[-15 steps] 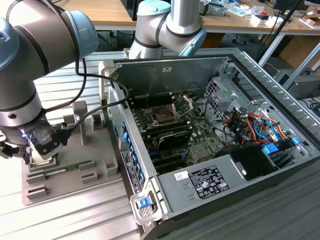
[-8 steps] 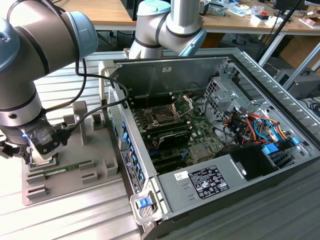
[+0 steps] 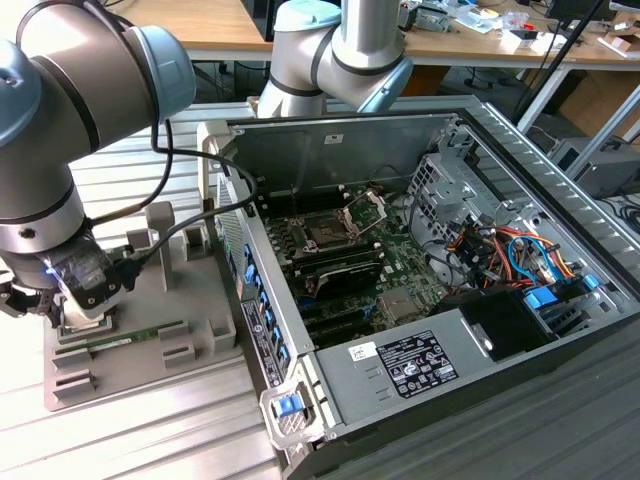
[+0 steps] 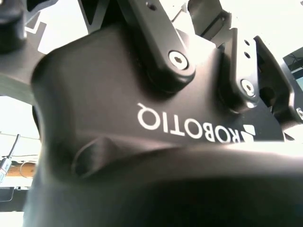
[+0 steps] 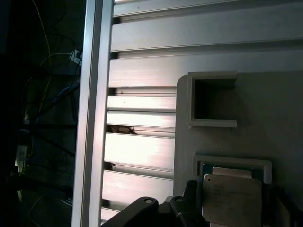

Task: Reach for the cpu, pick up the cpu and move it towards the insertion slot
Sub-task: 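Pick up the cpu and move it towards the insertion slot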

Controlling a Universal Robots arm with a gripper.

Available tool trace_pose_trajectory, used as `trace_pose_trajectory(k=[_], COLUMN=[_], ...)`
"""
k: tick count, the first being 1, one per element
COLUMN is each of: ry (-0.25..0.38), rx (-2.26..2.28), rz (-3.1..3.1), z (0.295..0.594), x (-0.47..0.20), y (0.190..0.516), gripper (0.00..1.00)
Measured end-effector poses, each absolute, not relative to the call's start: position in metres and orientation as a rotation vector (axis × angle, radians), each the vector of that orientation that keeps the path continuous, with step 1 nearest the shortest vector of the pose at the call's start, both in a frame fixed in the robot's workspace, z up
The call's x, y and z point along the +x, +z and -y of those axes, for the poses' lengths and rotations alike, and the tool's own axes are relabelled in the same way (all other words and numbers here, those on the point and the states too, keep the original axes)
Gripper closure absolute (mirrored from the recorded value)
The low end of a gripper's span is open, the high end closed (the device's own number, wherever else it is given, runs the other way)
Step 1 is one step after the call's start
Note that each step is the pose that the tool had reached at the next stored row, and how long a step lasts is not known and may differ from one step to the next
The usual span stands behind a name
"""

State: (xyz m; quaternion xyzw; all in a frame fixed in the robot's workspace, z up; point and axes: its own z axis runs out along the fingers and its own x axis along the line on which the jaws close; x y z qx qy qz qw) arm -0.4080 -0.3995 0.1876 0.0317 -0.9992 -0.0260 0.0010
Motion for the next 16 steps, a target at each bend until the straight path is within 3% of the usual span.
trace_pose_trajectory(k=[7,11,16], ry=[-0.082,-0.081,-0.082], rx=[0.100,0.099,0.099], rz=[3.137,3.137,3.137], z=[0.3995,0.3995,0.3995], x=[-0.4080,-0.4081,-0.4080], y=[0.1874,0.1875,0.1873], gripper=[0.34,0.45,0.45])
